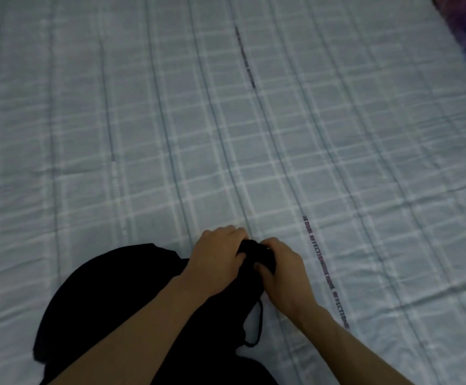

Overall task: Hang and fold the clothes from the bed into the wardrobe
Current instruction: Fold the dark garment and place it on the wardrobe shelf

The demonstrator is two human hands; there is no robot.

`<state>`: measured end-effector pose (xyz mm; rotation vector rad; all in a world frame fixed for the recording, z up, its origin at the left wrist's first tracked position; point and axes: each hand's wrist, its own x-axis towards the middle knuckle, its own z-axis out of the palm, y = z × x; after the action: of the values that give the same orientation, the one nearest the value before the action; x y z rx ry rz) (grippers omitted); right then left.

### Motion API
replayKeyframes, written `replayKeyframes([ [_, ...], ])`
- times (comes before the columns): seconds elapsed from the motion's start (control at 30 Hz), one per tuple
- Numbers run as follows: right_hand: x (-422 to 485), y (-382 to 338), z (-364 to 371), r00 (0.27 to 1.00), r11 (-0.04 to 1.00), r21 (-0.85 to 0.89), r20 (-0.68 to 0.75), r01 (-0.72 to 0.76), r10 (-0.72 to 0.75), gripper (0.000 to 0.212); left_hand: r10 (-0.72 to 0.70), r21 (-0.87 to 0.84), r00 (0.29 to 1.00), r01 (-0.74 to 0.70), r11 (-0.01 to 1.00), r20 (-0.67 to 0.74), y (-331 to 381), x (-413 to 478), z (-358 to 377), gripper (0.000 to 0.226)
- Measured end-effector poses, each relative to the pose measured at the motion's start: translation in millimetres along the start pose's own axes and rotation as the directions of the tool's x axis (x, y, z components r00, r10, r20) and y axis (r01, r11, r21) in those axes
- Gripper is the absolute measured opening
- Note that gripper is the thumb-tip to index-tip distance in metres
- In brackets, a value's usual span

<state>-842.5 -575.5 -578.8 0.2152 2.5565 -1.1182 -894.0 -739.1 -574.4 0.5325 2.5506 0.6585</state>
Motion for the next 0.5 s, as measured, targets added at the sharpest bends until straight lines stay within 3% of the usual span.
replayKeyframes([
  [0.23,-36,-74,-61,0.966,0.978,0.086,-0.193,0.192,-0.172,0.016,-0.006,-0.129,0.971,-0.026,0.991,-0.241,43,-58,-84,0.001],
  [0.5,-117,-158,-140,0.865,0.888,0.103,-0.303,0.447,-0.400,0.019,-0.034,-0.154,0.915,-0.032,0.988,-0.403,123,-144,-171,0.016],
])
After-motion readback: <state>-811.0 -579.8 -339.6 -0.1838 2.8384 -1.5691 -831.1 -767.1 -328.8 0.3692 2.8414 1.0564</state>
